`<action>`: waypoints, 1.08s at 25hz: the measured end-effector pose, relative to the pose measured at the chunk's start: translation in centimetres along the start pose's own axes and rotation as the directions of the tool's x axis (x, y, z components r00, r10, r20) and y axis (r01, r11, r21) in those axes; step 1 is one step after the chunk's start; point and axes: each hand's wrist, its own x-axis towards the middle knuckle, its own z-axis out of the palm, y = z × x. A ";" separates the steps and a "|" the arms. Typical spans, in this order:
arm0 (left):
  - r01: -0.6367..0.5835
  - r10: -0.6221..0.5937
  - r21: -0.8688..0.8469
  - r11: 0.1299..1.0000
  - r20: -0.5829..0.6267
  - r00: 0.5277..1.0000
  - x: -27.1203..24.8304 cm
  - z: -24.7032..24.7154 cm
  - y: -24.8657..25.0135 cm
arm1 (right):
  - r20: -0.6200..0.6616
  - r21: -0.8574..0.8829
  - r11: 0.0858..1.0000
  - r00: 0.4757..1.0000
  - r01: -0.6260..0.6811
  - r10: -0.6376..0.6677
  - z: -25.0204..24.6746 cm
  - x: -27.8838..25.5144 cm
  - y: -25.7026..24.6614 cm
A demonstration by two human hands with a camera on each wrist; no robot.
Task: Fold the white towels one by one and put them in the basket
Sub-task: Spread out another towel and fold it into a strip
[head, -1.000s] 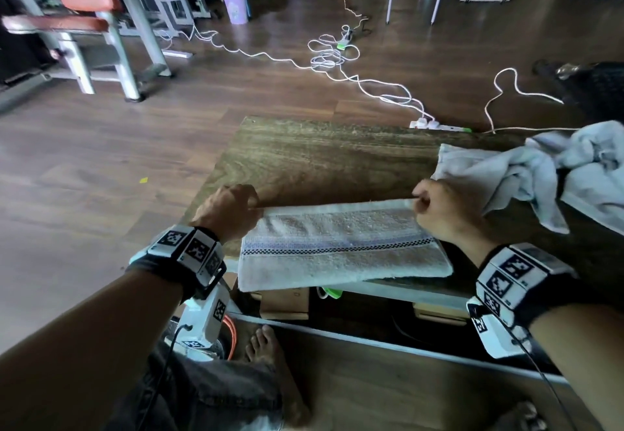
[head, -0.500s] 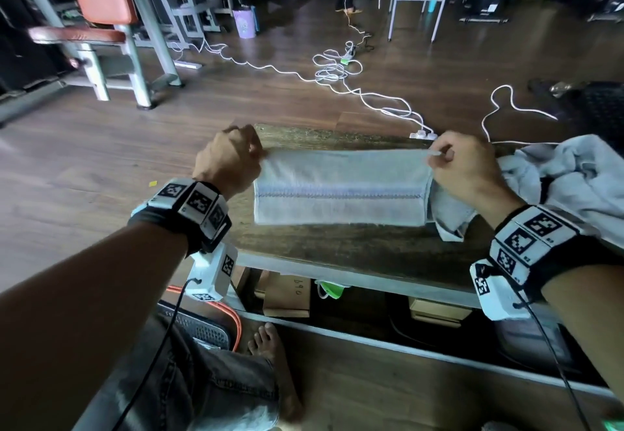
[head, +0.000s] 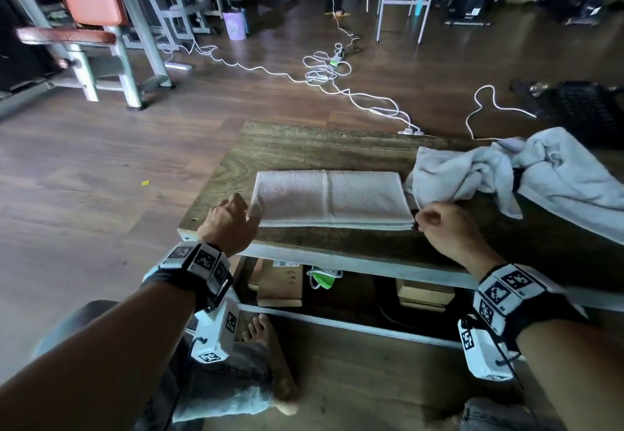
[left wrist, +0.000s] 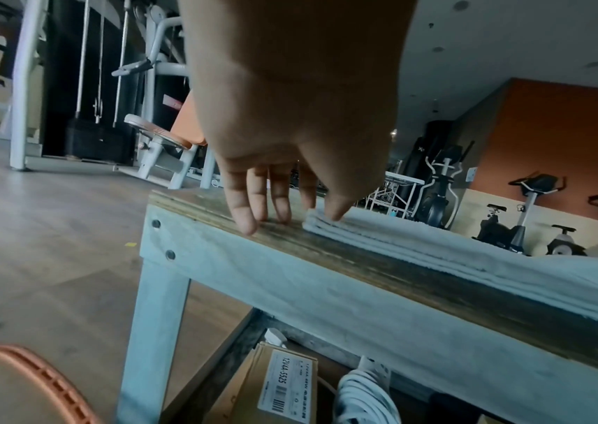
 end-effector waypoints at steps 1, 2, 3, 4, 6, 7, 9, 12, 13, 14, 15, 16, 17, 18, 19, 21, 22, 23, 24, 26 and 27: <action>0.039 -0.039 0.015 0.999 -0.004 0.999 0.4 0.1 0.2 | -0.018 0.001 1.000 1.000 -0.014 0.014 0.1 0.1 0.0; 0.078 -0.079 0.031 0.996 0.018 0.997 0.7 0.0 0.4 | -0.023 -0.023 0.999 0.999 -0.024 0.023 0.2 0.3 -0.1; 0.095 -0.098 0.039 0.995 0.056 0.994 1.0 0.1 0.5 | -0.023 -0.054 0.998 0.999 -0.027 0.026 0.3 0.3 -0.3; 0.124 -0.126 0.025 0.992 0.086 0.988 1.1 -0.1 0.6 | -0.022 -0.075 0.997 0.999 -0.029 0.027 0.3 0.3 -0.6; 0.184 -0.181 -0.059 0.981 0.054 0.982 0.9 -0.6 1.1 | -0.011 -0.101 0.994 0.999 -0.032 0.031 0.5 0.4 -1.0; 0.204 -0.204 -0.101 0.974 0.016 0.979 0.9 -0.8 1.2 | -0.008 -0.096 0.995 0.999 -0.038 0.037 0.5 0.4 -1.1; 0.217 -0.226 -0.163 0.962 -0.033 0.974 0.9 -1.0 1.3 | -0.042 -0.071 0.996 0.998 -0.049 0.046 0.3 0.6 -1.4; 0.230 -0.242 -0.177 0.957 -0.054 0.969 0.7 -1.3 1.2 | -0.040 -0.055 0.996 0.996 -0.076 0.074 -0.4 0.2 -1.9; 0.230 -0.240 -0.168 0.959 -0.038 0.970 0.7 -1.3 1.0 | -0.003 -0.070 0.993 0.995 -0.096 0.096 -0.6 0.0 -2.0; 0.229 -0.236 -0.153 0.961 -0.032 0.971 0.6 -1.2 1.1 | 0.031 -0.095 0.989 0.992 -0.117 0.121 -0.7 -0.1 -2.1; 0.212 -0.220 -0.129 0.969 -0.047 0.974 0.5 -1.1 1.2 | 0.038 -0.117 0.985 0.990 -0.130 0.135 -0.7 -0.2 -2.1; 0.164 -0.174 -0.105 0.981 -0.093 0.980 0.3 -1.0 1.4 | 0.003 -0.129 0.984 0.993 -0.119 0.120 -0.5 -0.2 -2.1; 0.075 -0.086 -0.082 0.994 -0.143 0.986 0.1 -0.8 1.8 | -0.069 -0.132 0.989 0.996 -0.063 0.054 -0.2 -0.2 -2.1; -0.051 0.040 -0.062 0.997 -0.166 0.985 -0.1 -0.4 2.1 | -0.142 -0.122 0.992 0.988 0.039 -0.056 0.3 -0.2 -1.9; -0.187 0.182 -0.026 0.982 -0.147 0.972 -0.4 0.1 2.4 | -0.163 -0.107 0.980 0.969 0.170 -0.186 0.7 -0.2 -1.8; -0.373 0.374 0.064 0.925 0.009 0.928 -1.2 1.2 2.9 | 0.002 -0.114 0.917 0.923 0.381 -0.384 1.8 -0.6 -1.4; -0.398 0.393 0.094 0.913 0.070 0.917 -1.6 1.5 3.0 | 0.105 -0.134 0.895 0.904 0.426 -0.415 2.3 -1.0 -1.4; -0.393 0.385 0.116 0.912 0.090 0.919 -1.8 1.7 3.2 | 0.154 -0.156 0.885 0.896 0.438 -0.416 2.5 -1.5 -1.4; -0.376 0.369 0.130 0.917 0.079 0.926 -2.1 1.6 3.4 | 0.143 -0.193 0.873 0.893 0.447 -0.426 2.6 -2.1 -1.4; -0.356 0.355 0.170 0.919 0.039 0.934 -2.6 1.2 3.9 | 0.069 -0.305 0.838 0.888 0.453 -0.455 2.2 -3.4 -1.8; -0.368 0.372 0.175 0.913 0.009 0.928 -2.7 1.1 4.0 | 0.050 -0.343 0.830 0.890 0.441 -0.453 2.0 -4.1 -2.4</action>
